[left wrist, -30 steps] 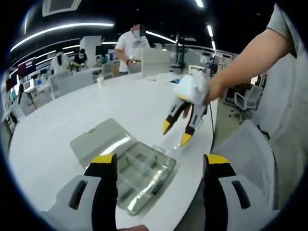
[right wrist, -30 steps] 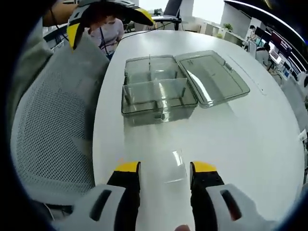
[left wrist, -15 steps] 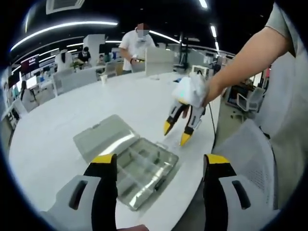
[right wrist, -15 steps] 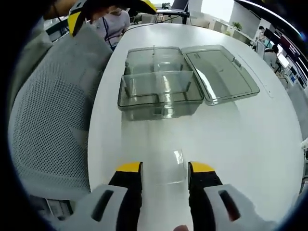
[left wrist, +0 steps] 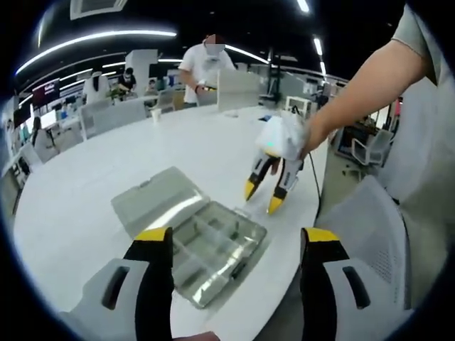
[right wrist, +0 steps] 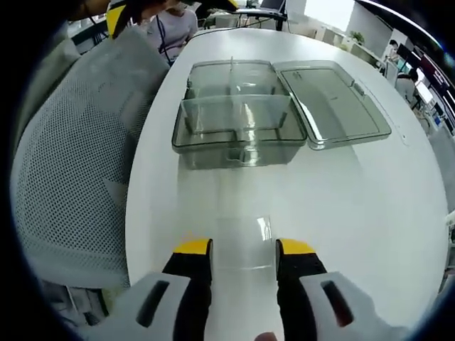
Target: Insert the divider into the dual guide fixture by aligning both edges with the guide slots and pushing it downward to the bottom, including one-sided entry, uneven engagement, binding, and posture correction.
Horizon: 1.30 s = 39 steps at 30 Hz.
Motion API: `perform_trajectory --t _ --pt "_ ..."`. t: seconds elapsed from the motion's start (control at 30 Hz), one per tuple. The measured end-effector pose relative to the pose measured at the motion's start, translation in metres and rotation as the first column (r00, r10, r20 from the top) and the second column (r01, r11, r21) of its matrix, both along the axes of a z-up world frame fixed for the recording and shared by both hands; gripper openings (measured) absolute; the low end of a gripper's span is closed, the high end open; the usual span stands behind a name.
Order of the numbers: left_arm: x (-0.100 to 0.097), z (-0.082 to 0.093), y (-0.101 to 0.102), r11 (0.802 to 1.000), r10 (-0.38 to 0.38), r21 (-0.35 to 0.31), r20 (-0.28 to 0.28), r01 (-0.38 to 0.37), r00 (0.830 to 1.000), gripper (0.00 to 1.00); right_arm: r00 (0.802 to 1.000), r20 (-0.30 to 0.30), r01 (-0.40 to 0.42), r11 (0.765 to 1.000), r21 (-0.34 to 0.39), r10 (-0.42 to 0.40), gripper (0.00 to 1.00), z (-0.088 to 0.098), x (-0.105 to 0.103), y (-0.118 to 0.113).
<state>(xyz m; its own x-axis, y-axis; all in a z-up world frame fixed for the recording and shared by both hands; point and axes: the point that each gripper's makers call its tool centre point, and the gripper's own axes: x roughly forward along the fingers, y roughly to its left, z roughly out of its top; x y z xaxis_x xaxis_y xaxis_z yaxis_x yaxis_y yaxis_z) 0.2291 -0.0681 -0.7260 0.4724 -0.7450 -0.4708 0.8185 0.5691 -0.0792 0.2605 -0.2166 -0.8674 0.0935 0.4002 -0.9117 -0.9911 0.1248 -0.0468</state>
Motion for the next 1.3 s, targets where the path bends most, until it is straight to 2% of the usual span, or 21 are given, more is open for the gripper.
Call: perform_trajectory --t 0.17,0.67,1.3 --pt "0.0002 -0.0002 0.0008 1.0 0.004 0.0 -0.001 -0.004 1.0 0.72 1.0 0.0 -0.004 1.0 -0.016 0.004 0.3 -0.0032 0.0006 -0.0032" --pt "0.0012 -0.0003 0.0051 1.0 0.013 0.001 -0.003 -0.013 1.0 0.72 1.0 -0.028 0.006 1.0 0.0 -0.006 0.29 -0.0029 0.0 -0.0018" --pt "0.0011 0.0003 0.0028 1.0 0.012 0.0 -0.002 -0.012 1.0 0.71 0.999 -0.035 0.015 1.0 0.009 -0.015 0.28 -0.0015 -0.0036 -0.0036"
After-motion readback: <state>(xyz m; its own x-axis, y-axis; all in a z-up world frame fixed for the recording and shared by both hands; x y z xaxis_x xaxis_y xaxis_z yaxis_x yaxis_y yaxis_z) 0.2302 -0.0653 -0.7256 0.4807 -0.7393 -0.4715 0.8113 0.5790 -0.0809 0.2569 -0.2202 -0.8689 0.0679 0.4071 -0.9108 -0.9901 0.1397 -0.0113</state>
